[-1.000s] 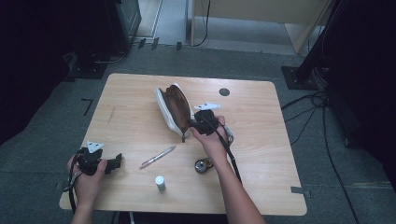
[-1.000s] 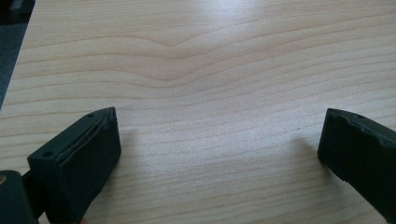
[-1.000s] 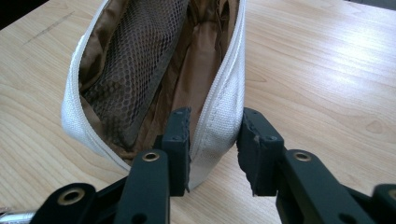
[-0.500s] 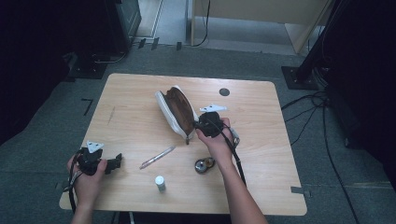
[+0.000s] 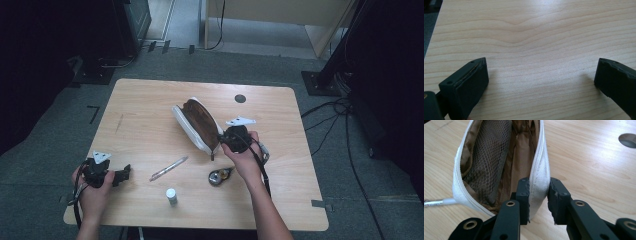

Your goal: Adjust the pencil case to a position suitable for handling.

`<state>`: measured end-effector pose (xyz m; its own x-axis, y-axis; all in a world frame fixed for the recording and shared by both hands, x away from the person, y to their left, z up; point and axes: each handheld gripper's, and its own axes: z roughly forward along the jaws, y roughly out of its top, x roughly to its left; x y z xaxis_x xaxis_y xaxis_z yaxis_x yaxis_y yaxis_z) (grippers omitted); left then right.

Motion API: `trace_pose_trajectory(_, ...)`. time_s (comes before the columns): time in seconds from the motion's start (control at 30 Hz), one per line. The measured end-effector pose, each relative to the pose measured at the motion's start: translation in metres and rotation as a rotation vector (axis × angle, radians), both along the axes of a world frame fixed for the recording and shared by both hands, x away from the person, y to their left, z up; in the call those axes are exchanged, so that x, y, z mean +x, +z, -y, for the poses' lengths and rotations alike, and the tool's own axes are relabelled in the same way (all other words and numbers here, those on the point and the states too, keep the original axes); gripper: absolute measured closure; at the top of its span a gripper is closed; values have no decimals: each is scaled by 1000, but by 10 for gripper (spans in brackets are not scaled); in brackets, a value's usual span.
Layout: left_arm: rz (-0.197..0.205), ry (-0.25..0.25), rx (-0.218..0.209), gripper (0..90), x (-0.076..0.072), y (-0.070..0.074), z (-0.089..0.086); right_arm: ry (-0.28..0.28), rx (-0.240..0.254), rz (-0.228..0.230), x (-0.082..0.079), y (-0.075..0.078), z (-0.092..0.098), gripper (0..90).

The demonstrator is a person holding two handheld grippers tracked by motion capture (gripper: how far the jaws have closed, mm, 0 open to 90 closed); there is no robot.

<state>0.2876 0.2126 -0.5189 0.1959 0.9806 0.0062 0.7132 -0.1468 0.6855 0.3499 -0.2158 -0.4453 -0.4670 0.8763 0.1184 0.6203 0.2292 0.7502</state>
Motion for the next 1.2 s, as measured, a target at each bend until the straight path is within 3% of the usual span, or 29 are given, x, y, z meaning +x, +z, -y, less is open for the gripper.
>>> trace_pose_trajectory(0.4,0,-1,1,0,0,0,0,7,28,-8,-20,-1,17,721)
trace_pose_trajectory(0.97,0,-1,1,0,0,0,0,12,56,-12,-34,-4,29,729)
trace_pose_trajectory(1.03,0,-1,1,0,0,0,0,5,64,-11,-33,-5,29,689)
trace_pose_trajectory(1.1,0,-1,1,0,0,0,0,-22,58,-5,-30,-6,28,564)
trace_pose_trajectory(1.2,0,-1,1,0,0,0,0,-22,66,-27,-23,-12,23,566)
